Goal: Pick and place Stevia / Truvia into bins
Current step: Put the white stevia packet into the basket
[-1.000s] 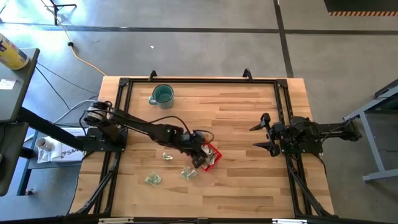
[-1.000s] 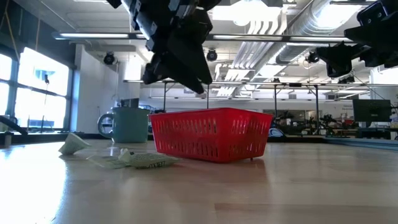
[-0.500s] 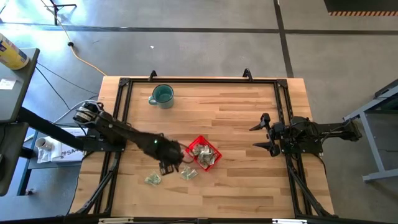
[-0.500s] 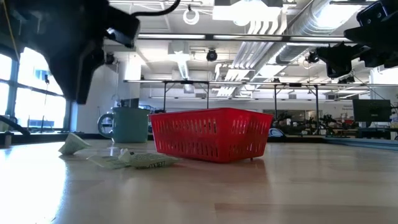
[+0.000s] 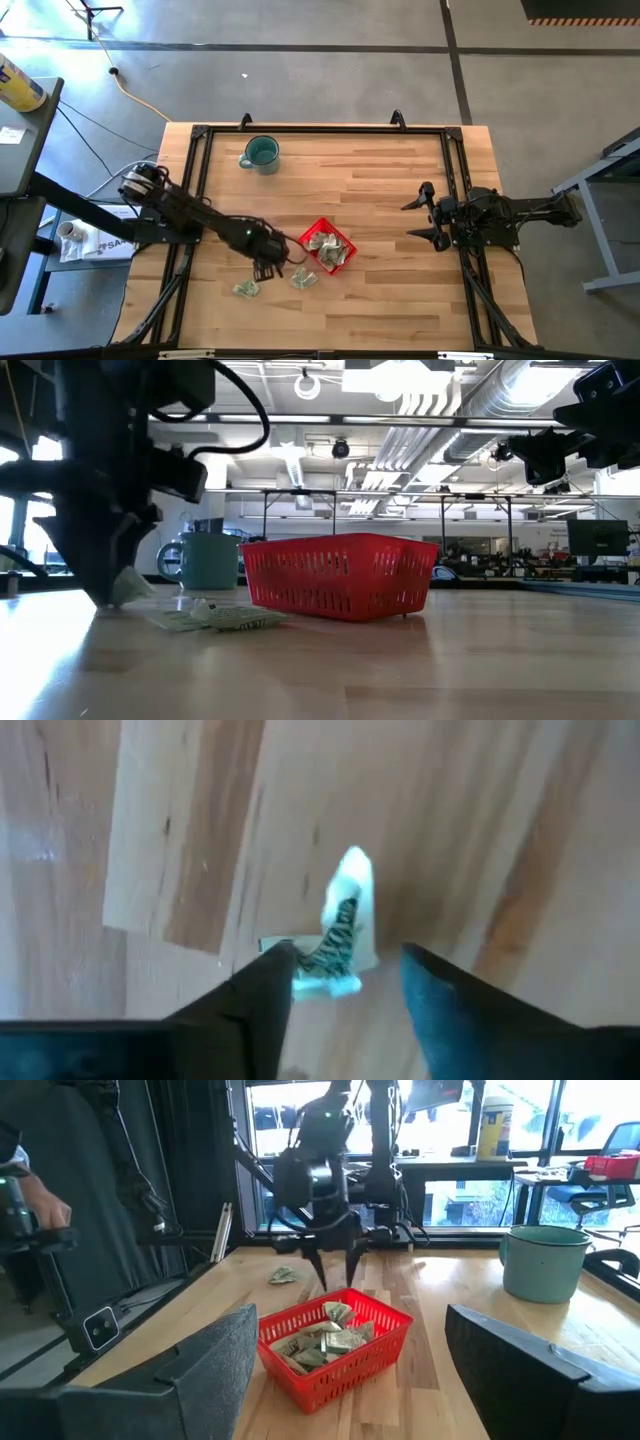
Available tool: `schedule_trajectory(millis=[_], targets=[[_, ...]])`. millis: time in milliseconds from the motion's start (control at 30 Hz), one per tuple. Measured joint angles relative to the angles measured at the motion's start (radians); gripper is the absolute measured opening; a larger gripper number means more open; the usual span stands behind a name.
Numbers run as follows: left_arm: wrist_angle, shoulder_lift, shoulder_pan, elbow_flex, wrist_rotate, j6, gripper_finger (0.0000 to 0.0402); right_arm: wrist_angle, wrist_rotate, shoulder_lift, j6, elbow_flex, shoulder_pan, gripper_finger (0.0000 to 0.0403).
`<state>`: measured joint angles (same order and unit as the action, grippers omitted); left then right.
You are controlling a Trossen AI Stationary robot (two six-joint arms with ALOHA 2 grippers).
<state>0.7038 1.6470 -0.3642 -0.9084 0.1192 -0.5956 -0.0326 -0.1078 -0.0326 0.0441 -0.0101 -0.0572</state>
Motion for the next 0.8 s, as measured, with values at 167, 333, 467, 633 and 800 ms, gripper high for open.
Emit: schedule_trajectory(millis=[167,333,467,633,800], targets=[[-0.038,0.000,0.052,0.019,0.042,0.037,0.0103,0.000,0.000,0.000,0.000,0.000,0.000,0.0312],[-0.079,-0.007,0.107,-0.045,0.015,0.093,0.0028,0.000,0.000,0.000,0.000,0.000,0.000,0.0312],[-0.060,-0.029,0.109,-0.186,-0.009,0.114,0.0048,0.000,0.000,0.000,0.000,0.000,0.000,0.0312],[-0.155,-0.011,0.102,-0.342,-0.022,0.204,0.0024,-0.001,-0.001,0.000,0.000,0.000,0.000,0.0312],[-0.303,0.097,0.110,-0.370,-0.029,0.244,0.0071,-0.001,-0.001,0.000,0.000,0.000,0.000,0.0312]])
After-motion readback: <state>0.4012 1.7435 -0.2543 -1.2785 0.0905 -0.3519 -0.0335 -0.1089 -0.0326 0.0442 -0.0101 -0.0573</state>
